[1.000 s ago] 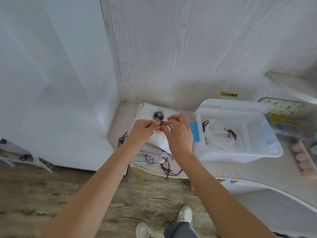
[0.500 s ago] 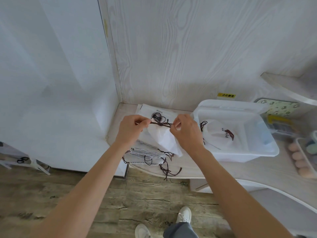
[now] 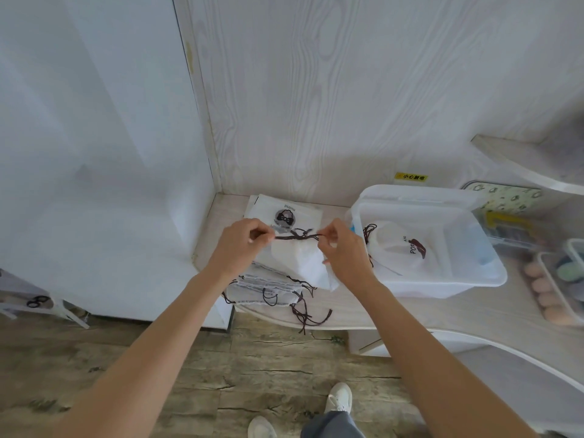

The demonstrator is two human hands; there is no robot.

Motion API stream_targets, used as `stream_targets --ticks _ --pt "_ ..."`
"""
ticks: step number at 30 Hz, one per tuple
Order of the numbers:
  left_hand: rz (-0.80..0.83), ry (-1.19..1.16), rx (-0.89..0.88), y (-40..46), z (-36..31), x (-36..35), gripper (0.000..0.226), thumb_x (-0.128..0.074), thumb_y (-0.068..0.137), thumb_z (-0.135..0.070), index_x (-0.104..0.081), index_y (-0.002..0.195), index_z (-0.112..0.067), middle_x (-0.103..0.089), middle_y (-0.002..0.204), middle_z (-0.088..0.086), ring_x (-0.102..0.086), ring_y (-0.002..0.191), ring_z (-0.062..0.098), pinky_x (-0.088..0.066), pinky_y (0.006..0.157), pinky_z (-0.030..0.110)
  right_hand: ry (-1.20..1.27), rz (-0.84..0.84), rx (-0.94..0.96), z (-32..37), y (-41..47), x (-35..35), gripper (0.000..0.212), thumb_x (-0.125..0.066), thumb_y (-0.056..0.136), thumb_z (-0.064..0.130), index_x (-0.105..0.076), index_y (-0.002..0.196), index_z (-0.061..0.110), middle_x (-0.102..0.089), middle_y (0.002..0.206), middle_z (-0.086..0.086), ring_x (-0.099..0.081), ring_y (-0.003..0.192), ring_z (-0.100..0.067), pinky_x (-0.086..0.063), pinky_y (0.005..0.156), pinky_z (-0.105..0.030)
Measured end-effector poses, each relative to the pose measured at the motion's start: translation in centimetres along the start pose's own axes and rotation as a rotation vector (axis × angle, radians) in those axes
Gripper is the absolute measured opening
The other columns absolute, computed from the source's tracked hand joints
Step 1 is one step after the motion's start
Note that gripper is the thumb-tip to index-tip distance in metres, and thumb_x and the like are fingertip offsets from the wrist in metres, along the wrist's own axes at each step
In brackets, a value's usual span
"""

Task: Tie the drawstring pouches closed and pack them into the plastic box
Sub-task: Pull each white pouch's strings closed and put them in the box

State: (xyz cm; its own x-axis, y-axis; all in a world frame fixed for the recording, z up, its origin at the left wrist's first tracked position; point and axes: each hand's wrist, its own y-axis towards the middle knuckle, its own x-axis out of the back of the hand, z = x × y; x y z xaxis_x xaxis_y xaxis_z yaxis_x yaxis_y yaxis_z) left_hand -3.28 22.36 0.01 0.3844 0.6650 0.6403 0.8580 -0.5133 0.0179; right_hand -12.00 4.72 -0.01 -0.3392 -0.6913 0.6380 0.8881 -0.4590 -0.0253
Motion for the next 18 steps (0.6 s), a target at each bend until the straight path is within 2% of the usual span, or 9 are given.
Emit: stream_targets --ticks 2,3,5,7,9,10,12,15,18 --pt "0.106 0.199 -0.092 0.1 -0.7 -0.4 0.062 -0.069 0.081 -0.03 -0.043 0.137 -0.029 -0.045 0.138 -0.005 -0.037 0.128 0.017 -0.029 0.105 0.037 0.073 0.066 -0.013 0.0 0.0 -0.1 0.006 -0.052 0.092 0.013 -0.048 0.087 0.012 -0.058 0.089 -0.003 -0.055 0.075 -0.011 -0.049 0.044 -0.015" --pt "0.17 0.297 -0.135 0.4 -1.2 -0.7 0.079 -0.072 0.078 -0.034 -0.028 0.144 -0.034 -0.03 0.149 -0.008 -0.022 0.138 0.016 -0.019 0.11 0.039 0.07 0.086 0.006 0.1 0.0 -0.1 0.01 -0.052 0.092 0.012 -0.047 0.084 0.014 -0.057 0.085 -0.003 -0.054 0.071 -0.009 -0.049 0.044 -0.015" --pt "0.305 0.445 -0.222 1.3 -2.4 -1.5 0.09 -0.073 0.074 -0.04 -0.02 0.146 -0.037 -0.021 0.153 -0.011 -0.012 0.142 0.014 -0.012 0.113 0.036 0.09 0.095 0.043 0.4 0.1 0.0 0.017 -0.054 0.09 0.01 -0.046 0.078 0.017 -0.058 0.08 -0.004 -0.055 0.068 -0.011 -0.051 0.047 -0.016" --pt "0.399 0.523 -0.237 2.5 -3.2 -1.9 0.07 -0.072 0.074 -0.043 -0.042 0.137 -0.03 -0.045 0.139 -0.004 -0.036 0.13 0.018 -0.025 0.103 0.031 0.178 0.089 0.048 0.5 0.2 0.5 0.015 -0.057 0.088 0.006 -0.05 0.078 0.015 -0.059 0.077 -0.004 -0.056 0.069 -0.012 -0.053 0.053 -0.017" --pt "0.389 0.512 -0.224 3.5 -4.1 -1.8 0.045 -0.07 0.076 -0.043 -0.059 0.111 -0.018 -0.06 0.108 0.002 -0.053 0.104 0.022 -0.035 0.078 0.029 0.28 0.054 0.047 0.3 0.3 1.2 0.007 -0.06 0.087 0.008 -0.057 0.083 0.012 -0.062 0.081 -0.003 -0.06 0.076 -0.013 -0.055 0.064 -0.022" --pt "0.353 0.468 -0.226 3.9 -4.5 -1.6 0.039 -0.071 0.076 -0.042 -0.06 0.103 -0.015 -0.061 0.098 0.003 -0.055 0.095 0.022 -0.034 0.07 0.029 0.325 0.027 0.041 0.1 0.4 1.5 0.003 -0.061 0.087 0.009 -0.059 0.088 0.012 -0.065 0.087 -0.002 -0.061 0.082 -0.013 -0.055 0.072 -0.025" --pt "0.249 0.347 -0.244 4.5 -5.8 -1.1 0.036 -0.071 0.077 -0.041 -0.06 0.097 -0.013 -0.061 0.088 0.003 -0.056 0.084 0.021 -0.035 0.065 0.029 0.379 -0.019 0.004 -0.5 0.6 2.5 0.015 -0.06 0.088 0.012 -0.06 0.103 0.01 -0.065 0.102 -0.002 -0.06 0.092 -0.011 -0.049 0.083 -0.022" --pt "0.131 0.171 -0.216 5.2 -8.1 -0.6 0.031 -0.059 0.088 -0.039 -0.048 0.085 -0.01 -0.051 0.069 0.0 -0.047 0.062 0.016 -0.033 0.056 0.029 0.434 0.038 -0.141 -1.1 0.6 3.8 0.034 -0.056 0.092 0.02 -0.051 0.125 0.013 -0.057 0.117 0.0 -0.053 0.103 -0.011 -0.04 0.086 -0.02" --pt "0.029 0.032 -0.151 5.9 -10.7 -0.4 0.029 -0.052 0.092 -0.037 -0.044 0.083 -0.011 -0.047 0.067 -0.002 -0.045 0.06 0.013 -0.033 0.054 0.025 0.504 0.113 -0.255 -2.0 1.0 4.6 0.04 -0.053 0.093 0.032 -0.046 0.131 0.02 -0.053 0.124 0.002 -0.049 0.113 -0.014 -0.035 0.094 -0.026"
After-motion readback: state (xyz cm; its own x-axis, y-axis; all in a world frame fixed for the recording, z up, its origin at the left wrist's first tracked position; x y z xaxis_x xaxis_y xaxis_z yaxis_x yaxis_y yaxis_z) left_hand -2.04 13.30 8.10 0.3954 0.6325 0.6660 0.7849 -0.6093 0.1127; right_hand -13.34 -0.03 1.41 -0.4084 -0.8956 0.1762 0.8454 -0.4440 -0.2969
